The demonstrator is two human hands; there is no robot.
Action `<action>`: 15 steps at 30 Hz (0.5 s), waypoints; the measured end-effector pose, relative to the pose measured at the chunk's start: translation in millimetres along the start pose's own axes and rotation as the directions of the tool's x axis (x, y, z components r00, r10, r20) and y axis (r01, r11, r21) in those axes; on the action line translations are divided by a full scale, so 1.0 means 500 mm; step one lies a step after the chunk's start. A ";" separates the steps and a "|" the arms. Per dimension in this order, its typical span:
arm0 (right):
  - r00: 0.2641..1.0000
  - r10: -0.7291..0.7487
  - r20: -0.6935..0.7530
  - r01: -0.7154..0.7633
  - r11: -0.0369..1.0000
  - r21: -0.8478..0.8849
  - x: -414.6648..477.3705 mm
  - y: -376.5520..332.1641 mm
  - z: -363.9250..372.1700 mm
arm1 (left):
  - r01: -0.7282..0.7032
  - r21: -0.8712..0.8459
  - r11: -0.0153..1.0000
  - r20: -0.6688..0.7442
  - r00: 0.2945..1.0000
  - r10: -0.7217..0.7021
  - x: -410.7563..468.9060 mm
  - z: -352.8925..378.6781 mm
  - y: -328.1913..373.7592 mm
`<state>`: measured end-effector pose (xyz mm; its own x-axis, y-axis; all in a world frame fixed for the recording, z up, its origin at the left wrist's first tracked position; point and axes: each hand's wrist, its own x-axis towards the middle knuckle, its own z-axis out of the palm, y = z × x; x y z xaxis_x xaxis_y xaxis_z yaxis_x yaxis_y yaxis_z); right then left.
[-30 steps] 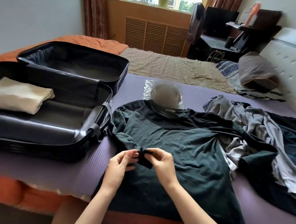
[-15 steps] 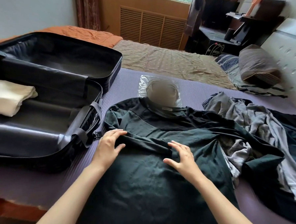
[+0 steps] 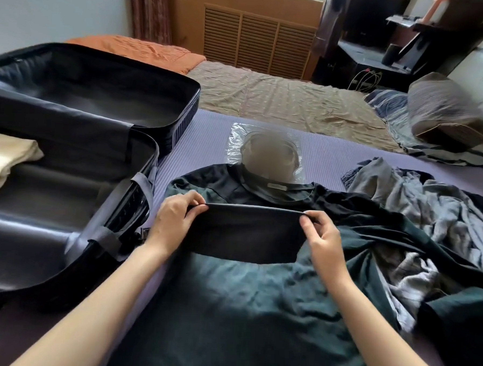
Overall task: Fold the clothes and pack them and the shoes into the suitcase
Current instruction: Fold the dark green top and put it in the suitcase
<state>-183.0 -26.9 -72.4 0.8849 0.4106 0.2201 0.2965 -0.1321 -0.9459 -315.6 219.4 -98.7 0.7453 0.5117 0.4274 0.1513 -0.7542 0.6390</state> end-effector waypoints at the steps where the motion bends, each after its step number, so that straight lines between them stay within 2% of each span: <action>1: 0.999 0.010 -0.040 -0.010 1.000 0.009 0.020 -0.001 -0.003 | 0.022 -0.024 0.999 0.020 1.000 -0.022 0.023 0.007 0.009; 4: 0.984 0.026 -0.174 -0.039 0.997 -0.072 0.076 0.010 -0.014 | 0.073 -0.070 0.995 0.112 0.992 -0.065 0.089 0.036 0.020; 7: 0.966 0.057 -0.254 -0.118 0.966 -0.231 0.110 0.041 -0.022 | 0.072 0.020 0.997 0.216 0.974 -0.075 0.128 0.062 0.001; 10: 0.971 0.140 -0.195 -0.204 0.909 -0.364 0.125 0.087 -0.022 | -0.002 0.312 0.950 0.286 0.954 -0.092 0.138 0.056 -0.045; 15: 0.977 0.199 -0.079 -0.214 0.884 -0.415 0.117 0.109 -0.014 | 0.040 0.429 0.902 0.389 0.893 -0.225 0.147 0.014 -0.101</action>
<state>-112.3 -16.5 -109.5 0.9518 0.3035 0.0453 0.2219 -0.5788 -0.7847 -264.0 292.4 -104.0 0.8845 0.4664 -0.0105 0.4450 -0.8368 0.3189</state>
